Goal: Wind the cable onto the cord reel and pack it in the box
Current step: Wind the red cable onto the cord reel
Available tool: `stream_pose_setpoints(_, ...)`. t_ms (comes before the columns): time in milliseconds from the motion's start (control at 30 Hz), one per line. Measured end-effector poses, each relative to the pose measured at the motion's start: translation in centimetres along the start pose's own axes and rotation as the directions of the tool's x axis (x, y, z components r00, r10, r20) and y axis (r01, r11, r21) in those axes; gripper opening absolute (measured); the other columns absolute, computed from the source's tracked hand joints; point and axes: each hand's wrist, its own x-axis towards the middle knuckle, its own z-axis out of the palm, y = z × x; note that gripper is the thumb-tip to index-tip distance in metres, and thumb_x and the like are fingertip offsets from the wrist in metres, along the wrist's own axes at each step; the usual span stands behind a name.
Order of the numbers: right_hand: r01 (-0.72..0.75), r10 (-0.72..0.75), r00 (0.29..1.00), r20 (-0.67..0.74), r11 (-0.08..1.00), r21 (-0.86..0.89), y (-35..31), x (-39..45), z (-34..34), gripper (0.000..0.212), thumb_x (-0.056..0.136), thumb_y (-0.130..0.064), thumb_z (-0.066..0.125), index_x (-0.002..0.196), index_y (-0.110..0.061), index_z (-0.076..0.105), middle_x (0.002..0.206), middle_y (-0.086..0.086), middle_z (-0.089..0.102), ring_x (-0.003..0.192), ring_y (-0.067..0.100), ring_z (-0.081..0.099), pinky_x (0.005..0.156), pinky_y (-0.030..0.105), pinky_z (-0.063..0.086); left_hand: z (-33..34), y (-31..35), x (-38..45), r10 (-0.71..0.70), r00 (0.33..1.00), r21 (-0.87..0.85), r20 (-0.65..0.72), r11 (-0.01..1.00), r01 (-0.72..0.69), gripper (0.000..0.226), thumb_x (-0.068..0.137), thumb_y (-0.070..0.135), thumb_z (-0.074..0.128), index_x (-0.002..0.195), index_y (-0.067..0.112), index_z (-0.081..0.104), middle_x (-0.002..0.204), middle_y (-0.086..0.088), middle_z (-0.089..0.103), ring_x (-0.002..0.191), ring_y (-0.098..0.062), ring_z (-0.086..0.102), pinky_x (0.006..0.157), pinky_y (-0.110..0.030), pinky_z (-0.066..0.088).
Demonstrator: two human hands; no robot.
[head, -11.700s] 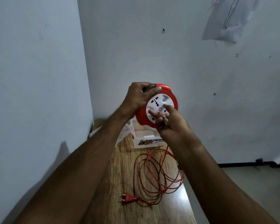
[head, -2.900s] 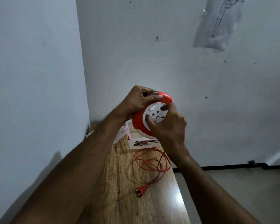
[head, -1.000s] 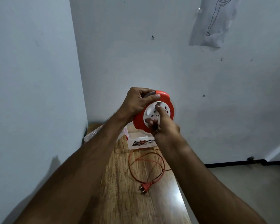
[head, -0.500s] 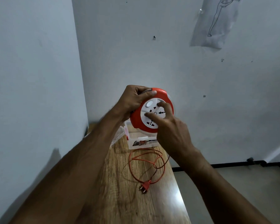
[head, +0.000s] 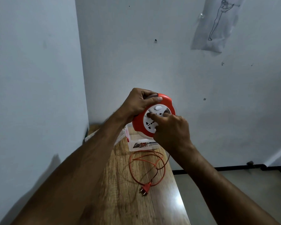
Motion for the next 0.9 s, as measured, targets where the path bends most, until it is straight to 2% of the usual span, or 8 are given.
stream_pose_setpoints(167, -0.191, 0.236, 0.965, -0.114, 0.931, 0.311, 0.0, -0.1, 0.5, 0.062, 0.075, -0.042, 0.084, 0.127, -0.011, 0.068, 0.105, 0.013, 0.078, 0.078, 0.027, 0.077, 0.072, 0.036, 0.064, -0.3, -0.4, -0.3, 0.006, 1.000, -0.046, -0.006, 0.999, -0.006, 0.033, 0.091, 0.030, 0.074, 0.119, 0.013, 0.074, 0.105, 0.000, 0.077, 0.088, -0.016, 0.077, 0.079, -0.029, 0.063)
stream_pose_setpoints(267, -0.378, 0.488, 0.867, -0.100, 0.775, 0.506, -0.9, -0.1, 0.7, 0.062, 0.076, -0.051, 0.083, 0.124, -0.015, 0.069, 0.112, 0.006, 0.076, 0.086, 0.019, 0.076, 0.076, 0.032, 0.064, -0.1, -0.6, -0.3, -0.004, 0.999, -0.127, -0.039, 0.992, -0.001, 0.031, 0.092, 0.029, 0.073, 0.117, 0.013, 0.075, 0.104, -0.003, 0.079, 0.086, -0.019, 0.078, 0.078, -0.034, 0.064)
stream_pose_setpoints(433, -0.543, 0.793, 0.567, 0.225, 0.154, 0.826, -2.9, 0.1, 1.0, 0.064, 0.069, -0.041, 0.091, 0.125, -0.021, 0.067, 0.117, 0.004, 0.071, 0.088, 0.021, 0.075, 0.061, 0.042, 0.065, 0.5, -0.6, -0.1, 0.016, 0.995, -0.037, -0.097, 0.999, -0.020, 0.034, 0.091, 0.032, 0.073, 0.120, 0.014, 0.073, 0.104, 0.000, 0.077, 0.084, -0.017, 0.077, 0.078, -0.032, 0.065)
stream_pose_setpoints(567, -0.492, 0.767, 0.340, 0.545, -0.348, 0.798, -3.9, 1.2, -0.4, 0.057, 0.074, -0.032, 0.089, 0.122, -0.017, 0.061, 0.111, 0.015, 0.071, 0.074, 0.030, 0.077, 0.057, 0.039, 0.064, 0.4, -0.5, -0.3, 0.032, 0.993, -0.050, -0.111, 0.998, -0.038, 0.031, 0.092, 0.033, 0.073, 0.117, 0.016, 0.074, 0.097, 0.006, 0.077, 0.080, -0.012, 0.077, 0.071, -0.024, 0.063)
stream_pose_setpoints(633, -0.351, 0.626, 0.223, 0.747, -0.664, 0.661, -4.1, 2.0, -1.2, 0.053, 0.078, -0.029, 0.086, 0.120, -0.011, 0.059, 0.102, 0.019, 0.073, 0.071, 0.029, 0.077, 0.056, 0.035, 0.063, 0.8, -0.4, -0.3, 0.052, 0.990, -0.056, -0.128, 0.997, -0.059, 0.029, 0.091, 0.031, 0.074, 0.116, 0.015, 0.075, 0.094, 0.010, 0.076, 0.077, -0.006, 0.076, 0.067, -0.018, 0.059)
stream_pose_setpoints(700, -0.148, 0.452, 0.202, 0.869, -0.863, 0.483, -4.0, 2.6, -1.8, 0.054, 0.083, -0.024, 0.083, 0.125, -0.004, 0.055, 0.102, 0.024, 0.072, 0.066, 0.027, 0.077, 0.050, 0.031, 0.059, 1.1, -0.3, -0.3, 0.063, 0.989, -0.045, -0.134, 0.997, -0.069, 0.030, 0.090, 0.030, 0.075, 0.116, 0.014, 0.075, 0.094, 0.009, 0.076, 0.078, -0.005, 0.076, 0.067, -0.017, 0.059)
stream_pose_setpoints(767, -0.044, 0.355, 0.253, 0.900, -0.925, 0.377, -3.7, 2.7, -2.2, 0.051, 0.090, -0.018, 0.076, 0.131, -0.001, 0.050, 0.109, 0.028, 0.069, 0.060, 0.023, 0.074, 0.045, 0.028, 0.057, 1.0, -0.3, -0.3, 0.054, 0.990, -0.050, -0.127, 0.997, -0.061, 0.029, 0.090, 0.030, 0.075, 0.114, 0.013, 0.076, 0.097, 0.005, 0.077, 0.081, -0.010, 0.077, 0.072, -0.023, 0.062)
stream_pose_setpoints(900, -0.253, 0.381, 0.329, 0.864, -0.846, 0.469, -3.5, 1.6, -3.7, 0.029, 0.097, -0.005, 0.062, 0.123, 0.001, 0.051, 0.101, 0.028, 0.074, 0.068, 0.022, 0.074, 0.051, 0.028, 0.058, 0.1, -0.3, -0.3, 0.007, 0.994, -0.109, -0.106, 0.994, -0.019, 0.015, 0.092, 0.030, 0.073, 0.104, 0.021, 0.076, 0.093, 0.007, 0.078, 0.078, -0.014, 0.077, 0.068, -0.023, 0.062)
